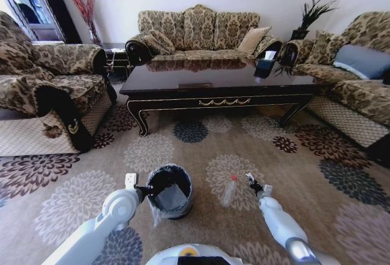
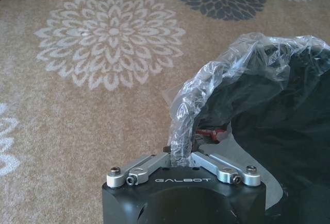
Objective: Move to the front of the table and pick up the trash from the floor, then place it into the trash bin.
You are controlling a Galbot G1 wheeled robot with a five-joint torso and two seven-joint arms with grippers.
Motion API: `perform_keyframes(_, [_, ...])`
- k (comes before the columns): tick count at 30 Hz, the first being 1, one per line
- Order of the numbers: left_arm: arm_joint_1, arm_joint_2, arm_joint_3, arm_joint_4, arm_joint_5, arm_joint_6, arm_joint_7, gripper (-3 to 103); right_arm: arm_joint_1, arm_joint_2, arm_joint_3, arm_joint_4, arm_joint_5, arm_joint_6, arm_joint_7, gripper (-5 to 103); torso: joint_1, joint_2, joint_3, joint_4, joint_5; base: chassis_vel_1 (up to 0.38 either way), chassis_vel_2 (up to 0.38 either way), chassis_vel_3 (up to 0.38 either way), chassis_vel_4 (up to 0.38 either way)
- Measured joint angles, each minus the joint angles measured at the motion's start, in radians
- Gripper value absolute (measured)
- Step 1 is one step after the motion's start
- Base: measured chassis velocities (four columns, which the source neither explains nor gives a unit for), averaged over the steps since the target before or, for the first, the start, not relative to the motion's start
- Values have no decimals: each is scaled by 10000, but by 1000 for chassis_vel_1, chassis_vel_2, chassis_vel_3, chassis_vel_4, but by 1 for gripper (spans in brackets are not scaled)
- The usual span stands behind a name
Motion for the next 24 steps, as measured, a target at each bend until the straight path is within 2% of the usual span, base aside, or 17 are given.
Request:
perform_keyframes(4, [-3,-76,24,11,25,0,0,0,-225,-131,4,401,120,-124,60,11,0,0,0,-2,-1,0,0,0,0])
perform_keyframes(6, [11,-127,41,35,56,0,1,0,-295,-189,3,533,164,-159,76,2,0,0,0,-2,-1,0,0,0,0])
perform_keyframes(11, [85,-158,48,34,104,0,1,0,-390,-236,10,699,193,-195,102,0,0,0,0,-1,-1,0,0,0,0])
perform_keyframes(14, [61,-144,81,1,116,0,4,0,-1006,-465,87,1914,330,-364,285,0,0,0,0,1,3,0,0,0,0])
perform_keyframes(16, [3,-167,114,31,116,0,4,0,-1106,-529,96,2139,301,-368,315,0,0,0,0,1,3,0,0,0,0])
perform_keyframes(19, [-210,-456,251,200,220,0,4,0,-1836,-1049,227,3561,-199,-271,496,0,0,0,0,-2,0,0,0,0,0])
perform_keyframes(21, [-231,-505,270,215,225,0,4,0,-2006,-1148,254,3898,-200,-269,507,0,0,0,0,-4,0,0,0,0,0])
perform_keyframes(24, [-337,-640,416,241,235,0,3,0,-2996,-1635,483,6031,-70,-335,736,0,-1,1,-1,0,-5,0,0,0,0])
